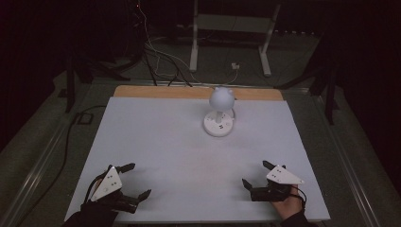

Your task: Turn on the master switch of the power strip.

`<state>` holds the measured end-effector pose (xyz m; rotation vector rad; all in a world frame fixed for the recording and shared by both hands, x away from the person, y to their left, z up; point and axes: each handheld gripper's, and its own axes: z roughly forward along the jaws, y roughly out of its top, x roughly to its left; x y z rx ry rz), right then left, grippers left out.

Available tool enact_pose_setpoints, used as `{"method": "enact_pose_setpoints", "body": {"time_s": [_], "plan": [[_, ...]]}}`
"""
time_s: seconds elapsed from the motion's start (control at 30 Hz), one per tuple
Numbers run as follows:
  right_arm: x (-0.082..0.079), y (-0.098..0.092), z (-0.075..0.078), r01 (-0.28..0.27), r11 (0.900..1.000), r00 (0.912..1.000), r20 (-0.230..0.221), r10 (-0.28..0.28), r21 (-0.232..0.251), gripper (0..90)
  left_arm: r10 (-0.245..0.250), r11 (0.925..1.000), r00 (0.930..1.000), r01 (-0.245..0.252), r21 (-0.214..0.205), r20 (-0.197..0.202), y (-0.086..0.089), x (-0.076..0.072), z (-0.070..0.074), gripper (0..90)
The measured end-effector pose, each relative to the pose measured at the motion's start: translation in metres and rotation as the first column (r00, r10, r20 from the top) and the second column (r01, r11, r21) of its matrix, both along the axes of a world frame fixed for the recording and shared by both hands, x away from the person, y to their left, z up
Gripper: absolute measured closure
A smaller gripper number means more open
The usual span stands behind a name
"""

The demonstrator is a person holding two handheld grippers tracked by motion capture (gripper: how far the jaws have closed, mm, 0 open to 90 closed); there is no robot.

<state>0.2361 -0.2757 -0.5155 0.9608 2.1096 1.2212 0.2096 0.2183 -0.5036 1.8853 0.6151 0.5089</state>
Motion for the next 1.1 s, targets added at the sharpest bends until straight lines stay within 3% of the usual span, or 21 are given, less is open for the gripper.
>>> {"method": "enact_pose_setpoints", "body": {"time_s": [0.2,0.5,0.63,1.1], "plan": [[0.0018,-0.0034,0.0,0.022,0.9995,0.9993,-0.029,-0.021,0.022,0.0,-0.01,1.0,0.9998,0.01,0.0,-0.02,-0.0001,0.0019,-0.0014,0.2],[0.0003,-0.0043,0.003,0.036,0.9989,0.9992,-0.019,-0.035,0.03,0.0,-0.006,1.0,0.9999,0.006,-0.008,-0.012,0.0009,0.002,-0.0012,0.8],[0.0015,-0.0052,0.0026,0.028,0.9973,0.9973,-0.07,-0.023,0.068,0.0,0.001,1.0,1.0,-0.001,-0.008,-0.008,0.0009,0.002,-0.0008,0.8],[0.0011,-0.0045,0.0048,0.049,0.9972,0.9956,-0.083,-0.045,0.056,0.0,-0.003,0.9999,0.9999,0.003,-0.01,-0.014,0.0005,0.0017,-0.0004,0.8]]}}
